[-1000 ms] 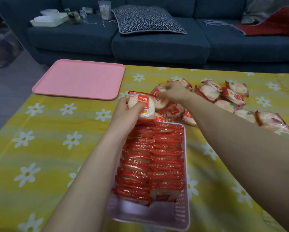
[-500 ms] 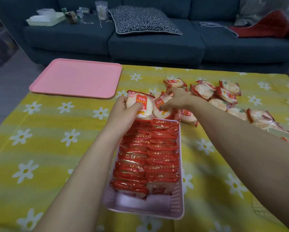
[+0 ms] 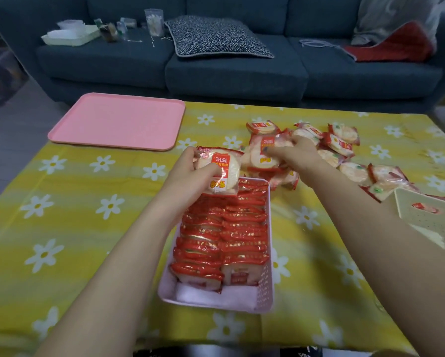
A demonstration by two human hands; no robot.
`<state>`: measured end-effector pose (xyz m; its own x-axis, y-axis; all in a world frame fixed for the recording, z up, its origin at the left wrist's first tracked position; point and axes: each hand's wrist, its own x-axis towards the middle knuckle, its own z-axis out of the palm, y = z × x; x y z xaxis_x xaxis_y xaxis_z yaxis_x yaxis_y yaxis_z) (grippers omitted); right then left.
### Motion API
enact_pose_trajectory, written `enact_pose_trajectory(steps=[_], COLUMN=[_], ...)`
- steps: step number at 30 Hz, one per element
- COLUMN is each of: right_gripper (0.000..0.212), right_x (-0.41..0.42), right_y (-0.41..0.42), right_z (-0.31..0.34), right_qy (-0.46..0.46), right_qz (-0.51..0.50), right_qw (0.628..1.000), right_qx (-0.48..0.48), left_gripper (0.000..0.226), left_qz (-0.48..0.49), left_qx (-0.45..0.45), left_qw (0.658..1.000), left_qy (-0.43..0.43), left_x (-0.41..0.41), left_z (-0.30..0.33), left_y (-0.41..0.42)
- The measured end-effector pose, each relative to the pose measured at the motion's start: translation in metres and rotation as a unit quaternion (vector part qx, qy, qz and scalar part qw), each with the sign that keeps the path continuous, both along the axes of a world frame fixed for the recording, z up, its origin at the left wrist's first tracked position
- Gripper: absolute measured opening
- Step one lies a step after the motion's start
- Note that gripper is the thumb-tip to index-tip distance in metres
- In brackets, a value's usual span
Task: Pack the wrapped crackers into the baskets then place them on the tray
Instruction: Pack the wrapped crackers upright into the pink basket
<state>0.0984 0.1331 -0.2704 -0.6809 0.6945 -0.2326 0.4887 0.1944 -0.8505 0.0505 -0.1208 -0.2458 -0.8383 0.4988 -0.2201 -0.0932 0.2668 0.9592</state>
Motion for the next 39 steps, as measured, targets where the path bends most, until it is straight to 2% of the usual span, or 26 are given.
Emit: enact_pose_trajectory(steps=[4,10,12,15,17,19,20,23,26,29,33,36,39], right_gripper=[0.105,0.055,0.041,0.033,0.054,0.076,0.081,0.088,0.075,0.064,0.040,0.025,0.030], right_x=[0.037,0.092,0.102,0.109,0.109,0.109,0.108,0.106,0.100,0.102,0.115,0.125,0.130], right_y=[-0.014,-0.052,-0.067,-0.104,-0.125,-0.137,-0.141,-0.146,-0.139,-0.137,-0.146,-0.163,-0.176], right_z=[0.010,0.036,0.044,0.038,0.021,0.006,0.002,-0.004,-0.014,-0.015,0.009,0.026,0.026], right_qy=[0.129,0.270,0.284,0.231,0.186,0.120,0.100,0.096,0.063,0.038,0.157,0.204,0.172], right_qz=[-0.088,-0.080,-0.049,0.007,0.019,0.037,0.056,0.103,0.108,0.102,0.114,0.193,0.284], right_qw=[0.981,0.932,0.913,0.909,0.939,0.986,0.993,0.972,0.947,0.943,0.925,0.913,0.903], right_qx=[-0.111,-0.227,-0.288,-0.346,-0.289,-0.111,-0.012,0.187,0.296,0.315,0.327,0.297,0.273], left_gripper=[0.042,0.047,0.045,0.043,0.043,0.045,0.046,0.044,0.046,0.049,0.047,0.043,0.039], left_qz=[-0.068,-0.150,-0.167,-0.197,-0.207,-0.205,-0.203,-0.201,-0.209,-0.218,-0.232,-0.242,-0.267], left_qx=[0.008,0.000,-0.009,-0.028,-0.044,-0.067,-0.075,-0.083,-0.077,-0.075,-0.073,-0.072,-0.080], left_qw=[0.998,0.988,0.985,0.979,0.975,0.972,0.971,0.969,0.967,0.965,0.958,0.954,0.945], left_qy=[0.013,0.043,0.044,0.048,0.063,0.091,0.103,0.119,0.121,0.123,0.150,0.161,0.173], left_x=[0.015,0.038,0.041,0.047,0.049,0.051,0.052,0.052,0.051,0.049,0.050,0.052,0.053], left_z=[0.005,0.011,0.010,0.007,0.003,-0.001,-0.002,-0.006,-0.009,-0.010,-0.004,-0.001,-0.001], left_y=[-0.016,-0.050,-0.063,-0.079,-0.085,-0.090,-0.091,-0.092,-0.092,-0.093,-0.095,-0.098,-0.099])
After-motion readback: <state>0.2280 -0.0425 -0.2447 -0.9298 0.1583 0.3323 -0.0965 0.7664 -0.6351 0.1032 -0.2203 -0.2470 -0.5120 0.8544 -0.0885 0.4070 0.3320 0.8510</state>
